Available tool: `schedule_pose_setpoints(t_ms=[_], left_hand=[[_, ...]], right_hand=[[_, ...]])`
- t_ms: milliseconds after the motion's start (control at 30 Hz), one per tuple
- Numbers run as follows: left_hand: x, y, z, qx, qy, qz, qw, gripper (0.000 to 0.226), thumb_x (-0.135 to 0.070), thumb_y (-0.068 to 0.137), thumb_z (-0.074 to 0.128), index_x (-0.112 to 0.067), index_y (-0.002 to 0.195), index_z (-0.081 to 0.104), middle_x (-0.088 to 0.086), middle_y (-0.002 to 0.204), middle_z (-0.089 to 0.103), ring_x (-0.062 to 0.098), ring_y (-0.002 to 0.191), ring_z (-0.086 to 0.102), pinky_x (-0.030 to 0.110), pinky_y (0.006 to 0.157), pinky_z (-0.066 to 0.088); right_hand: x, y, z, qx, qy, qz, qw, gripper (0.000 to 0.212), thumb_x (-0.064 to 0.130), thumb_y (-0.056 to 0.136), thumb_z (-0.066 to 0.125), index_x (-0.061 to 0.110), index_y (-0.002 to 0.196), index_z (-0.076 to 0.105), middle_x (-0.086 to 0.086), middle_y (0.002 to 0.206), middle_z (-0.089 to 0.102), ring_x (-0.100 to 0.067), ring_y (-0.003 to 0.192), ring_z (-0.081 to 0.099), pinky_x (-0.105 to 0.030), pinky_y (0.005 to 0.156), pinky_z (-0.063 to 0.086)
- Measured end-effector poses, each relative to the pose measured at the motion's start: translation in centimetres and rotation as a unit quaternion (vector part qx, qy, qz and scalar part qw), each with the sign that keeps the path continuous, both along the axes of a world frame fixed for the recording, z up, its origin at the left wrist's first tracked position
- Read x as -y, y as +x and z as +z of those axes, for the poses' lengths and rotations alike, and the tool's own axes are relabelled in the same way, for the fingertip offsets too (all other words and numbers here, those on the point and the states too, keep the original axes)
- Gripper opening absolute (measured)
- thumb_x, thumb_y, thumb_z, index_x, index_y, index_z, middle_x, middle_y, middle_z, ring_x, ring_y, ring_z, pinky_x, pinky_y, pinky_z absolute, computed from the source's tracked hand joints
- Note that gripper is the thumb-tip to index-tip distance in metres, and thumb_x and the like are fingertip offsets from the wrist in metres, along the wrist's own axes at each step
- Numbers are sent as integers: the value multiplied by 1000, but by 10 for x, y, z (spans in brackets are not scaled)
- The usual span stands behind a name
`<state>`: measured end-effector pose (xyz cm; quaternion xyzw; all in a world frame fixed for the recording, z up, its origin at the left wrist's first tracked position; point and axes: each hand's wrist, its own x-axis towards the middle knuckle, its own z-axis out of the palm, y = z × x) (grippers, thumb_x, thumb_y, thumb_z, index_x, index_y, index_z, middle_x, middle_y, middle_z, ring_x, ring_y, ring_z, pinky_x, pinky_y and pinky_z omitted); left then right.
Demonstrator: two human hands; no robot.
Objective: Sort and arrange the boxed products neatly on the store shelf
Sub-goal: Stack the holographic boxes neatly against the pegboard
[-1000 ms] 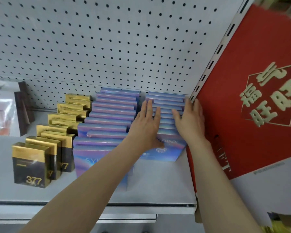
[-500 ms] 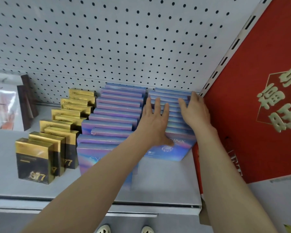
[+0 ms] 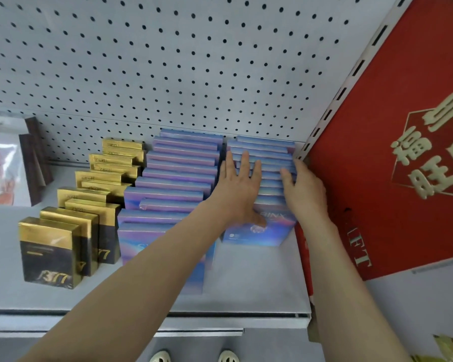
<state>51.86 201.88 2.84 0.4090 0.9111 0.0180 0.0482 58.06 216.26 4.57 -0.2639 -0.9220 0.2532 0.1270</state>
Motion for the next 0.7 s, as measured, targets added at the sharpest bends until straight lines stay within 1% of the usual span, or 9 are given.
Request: schedule_pose_setpoints(t_ms=[100, 167, 267, 333, 400, 500, 567, 600, 700], left_hand=[[-1, 1, 0, 4, 1, 23, 1000, 137, -71, 65, 72, -9, 152, -14, 26, 158, -15, 57, 138, -21, 64, 113, -6], [-2, 3, 1, 1, -7, 21, 1000, 138, -65, 65, 77, -10, 152, -16, 27, 158, -16, 57, 137, -23, 64, 112, -7], [-5, 5, -1, -44, -45, -11, 998, 132, -61, 72, 73, -1, 151, -13, 28, 159, -6, 52, 142, -16, 67, 113, -6], [-7, 5, 1, -69, -62, -31, 995, 127, -60, 76, 69, 5, 150, -11, 28, 159, -2, 49, 144, -13, 67, 113, -5], [-6, 6, 7, -57, -67, -25, 996, 126, -60, 76, 69, 3, 150, -11, 28, 159, -3, 49, 145, -11, 63, 116, -1], [4, 12, 18, -21, -38, 2, 999, 128, -63, 71, 73, -7, 154, -6, 23, 160, -3, 46, 146, -6, 52, 120, 8], [20, 17, 25, -13, 16, -1, 1000, 123, -67, 71, 70, -11, 155, 0, 18, 162, 3, 40, 148, -1, 48, 121, 7], [33, 20, 27, -17, 54, -1, 998, 119, -69, 72, 67, -12, 155, 5, 15, 162, 8, 37, 149, 3, 46, 121, 6], [93, 26, 28, -30, 128, 37, 991, 112, -76, 71, 59, -15, 154, 17, 9, 162, 16, 31, 150, 5, 42, 120, 2]], right_hand=[[5, 4, -1, -23, -15, 31, 999, 47, 22, 103, 46, 13, 149, 40, -13, 148, 46, -30, 133, 45, -33, 105, 35], [9, 5, -2, -29, -8, 34, 999, 47, 20, 103, 44, 12, 150, 38, -13, 150, 42, -29, 136, 42, -34, 107, 34], [11, 8, -6, -1, 58, 49, 997, 46, 25, 105, 39, 10, 149, 37, -17, 152, 37, -34, 134, 43, -38, 102, 37], [10, 7, -6, 18, 71, 55, 996, 47, 26, 105, 38, 9, 149, 36, -18, 152, 36, -36, 131, 44, -40, 100, 39], [8, 4, -4, 60, 77, 61, 993, 49, 29, 105, 39, 8, 149, 34, -19, 153, 33, -39, 131, 44, -42, 101, 39], [12, 5, 1, 98, 86, 54, 990, 54, 33, 105, 38, 7, 151, 30, -23, 153, 30, -40, 134, 38, -45, 108, 35], [19, 13, 4, 66, 149, 45, 986, 53, 30, 104, 38, 5, 151, 32, -23, 154, 31, -37, 141, 30, -44, 115, 27], [25, 19, 5, 29, 172, 47, 984, 52, 28, 104, 40, 3, 149, 35, -22, 155, 31, -35, 145, 27, -44, 118, 22], [57, 39, 7, -92, 137, 109, 980, 48, 21, 103, 46, -2, 144, 43, -21, 153, 38, -33, 147, 28, -42, 121, 21]])
